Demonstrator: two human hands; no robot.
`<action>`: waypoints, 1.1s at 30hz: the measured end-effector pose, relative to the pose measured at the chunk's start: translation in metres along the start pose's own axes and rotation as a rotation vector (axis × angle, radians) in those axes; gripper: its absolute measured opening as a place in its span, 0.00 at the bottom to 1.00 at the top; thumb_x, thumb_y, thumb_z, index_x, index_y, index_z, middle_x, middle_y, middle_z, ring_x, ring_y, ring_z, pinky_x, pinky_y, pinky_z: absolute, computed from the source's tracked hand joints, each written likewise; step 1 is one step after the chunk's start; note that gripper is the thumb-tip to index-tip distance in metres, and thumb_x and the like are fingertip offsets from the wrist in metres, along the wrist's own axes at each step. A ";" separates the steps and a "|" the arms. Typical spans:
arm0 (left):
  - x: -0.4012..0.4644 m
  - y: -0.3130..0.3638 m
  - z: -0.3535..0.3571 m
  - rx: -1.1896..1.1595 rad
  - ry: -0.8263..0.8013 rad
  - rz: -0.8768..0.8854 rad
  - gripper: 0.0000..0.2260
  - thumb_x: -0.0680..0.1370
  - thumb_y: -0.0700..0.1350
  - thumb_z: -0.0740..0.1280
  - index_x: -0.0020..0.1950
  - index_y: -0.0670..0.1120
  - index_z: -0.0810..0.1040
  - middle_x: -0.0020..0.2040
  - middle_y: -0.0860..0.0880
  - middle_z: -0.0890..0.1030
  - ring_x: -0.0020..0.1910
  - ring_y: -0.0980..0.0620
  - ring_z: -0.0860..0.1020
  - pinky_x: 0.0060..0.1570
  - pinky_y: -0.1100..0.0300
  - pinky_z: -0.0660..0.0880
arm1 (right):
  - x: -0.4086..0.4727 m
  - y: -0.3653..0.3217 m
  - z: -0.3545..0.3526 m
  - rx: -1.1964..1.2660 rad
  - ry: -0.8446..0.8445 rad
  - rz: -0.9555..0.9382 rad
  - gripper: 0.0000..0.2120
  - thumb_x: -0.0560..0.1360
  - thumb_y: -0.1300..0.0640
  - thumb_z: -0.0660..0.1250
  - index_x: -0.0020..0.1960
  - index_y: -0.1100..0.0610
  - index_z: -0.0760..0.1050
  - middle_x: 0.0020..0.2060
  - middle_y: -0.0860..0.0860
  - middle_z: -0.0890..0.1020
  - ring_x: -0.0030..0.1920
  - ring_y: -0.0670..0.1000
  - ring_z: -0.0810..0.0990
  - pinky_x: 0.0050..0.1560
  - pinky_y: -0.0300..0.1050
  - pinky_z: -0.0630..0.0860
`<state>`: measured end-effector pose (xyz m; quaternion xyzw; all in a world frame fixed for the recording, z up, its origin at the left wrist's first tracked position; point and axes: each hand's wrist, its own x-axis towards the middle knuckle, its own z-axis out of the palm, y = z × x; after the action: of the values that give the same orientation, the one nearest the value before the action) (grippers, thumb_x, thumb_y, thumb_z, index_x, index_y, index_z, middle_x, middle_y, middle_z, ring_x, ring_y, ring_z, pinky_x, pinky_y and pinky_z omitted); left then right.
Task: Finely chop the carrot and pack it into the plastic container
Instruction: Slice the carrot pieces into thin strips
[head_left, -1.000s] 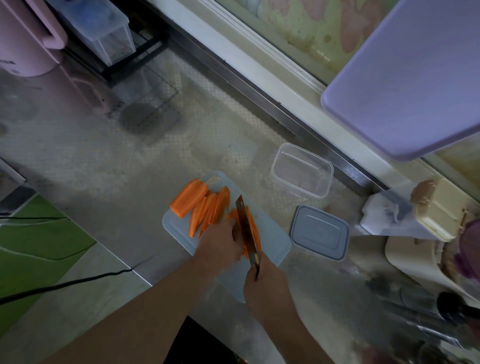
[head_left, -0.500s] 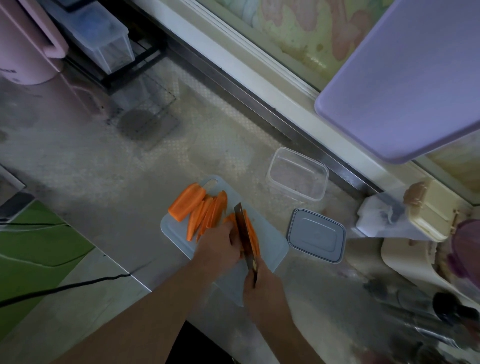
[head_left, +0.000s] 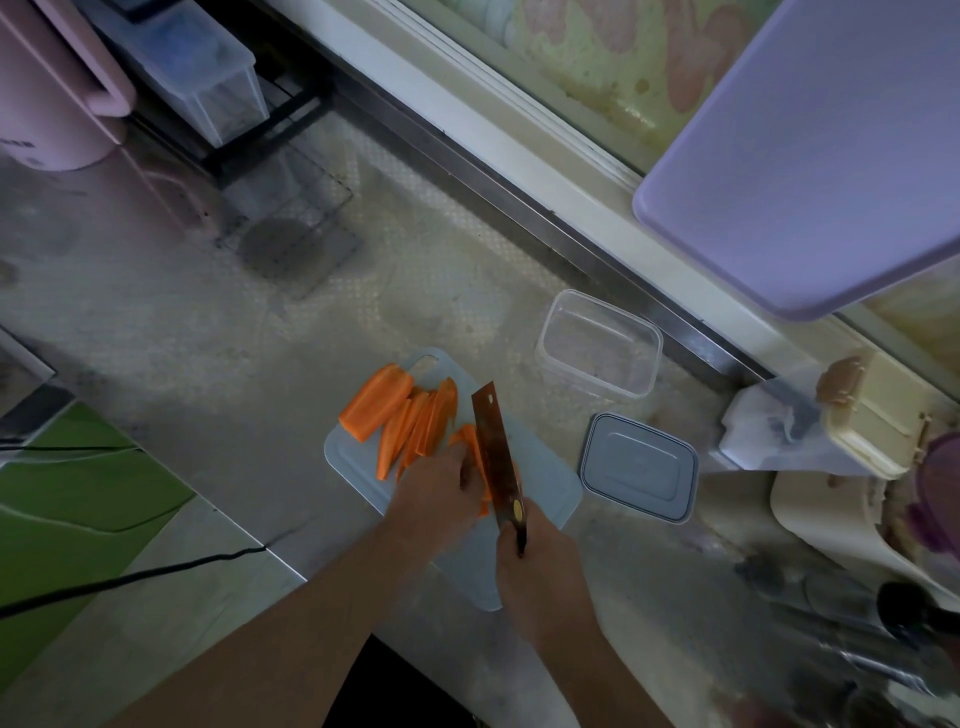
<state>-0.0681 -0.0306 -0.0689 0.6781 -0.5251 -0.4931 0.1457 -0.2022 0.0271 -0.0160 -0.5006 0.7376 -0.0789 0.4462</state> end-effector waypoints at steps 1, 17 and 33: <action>0.000 -0.001 0.000 0.016 -0.001 0.008 0.10 0.84 0.46 0.62 0.42 0.50 0.74 0.33 0.51 0.82 0.29 0.56 0.82 0.34 0.55 0.83 | 0.000 0.000 0.000 0.001 -0.004 0.000 0.10 0.84 0.54 0.56 0.48 0.42 0.70 0.30 0.49 0.77 0.26 0.42 0.75 0.26 0.35 0.70; 0.001 -0.008 0.003 0.042 0.021 0.038 0.11 0.82 0.46 0.64 0.40 0.51 0.70 0.33 0.50 0.81 0.31 0.51 0.82 0.36 0.45 0.82 | 0.001 0.002 0.005 0.052 -0.018 0.051 0.08 0.84 0.55 0.56 0.54 0.48 0.74 0.31 0.48 0.76 0.24 0.42 0.74 0.27 0.33 0.71; 0.002 -0.011 0.005 0.028 0.026 0.057 0.10 0.80 0.50 0.63 0.40 0.53 0.69 0.32 0.52 0.78 0.32 0.50 0.82 0.37 0.45 0.82 | -0.010 0.007 0.009 0.001 -0.024 0.030 0.09 0.83 0.56 0.57 0.49 0.45 0.72 0.29 0.50 0.75 0.25 0.43 0.72 0.27 0.39 0.69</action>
<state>-0.0658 -0.0265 -0.0803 0.6712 -0.5491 -0.4724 0.1573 -0.1993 0.0413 -0.0199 -0.4903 0.7395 -0.0667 0.4564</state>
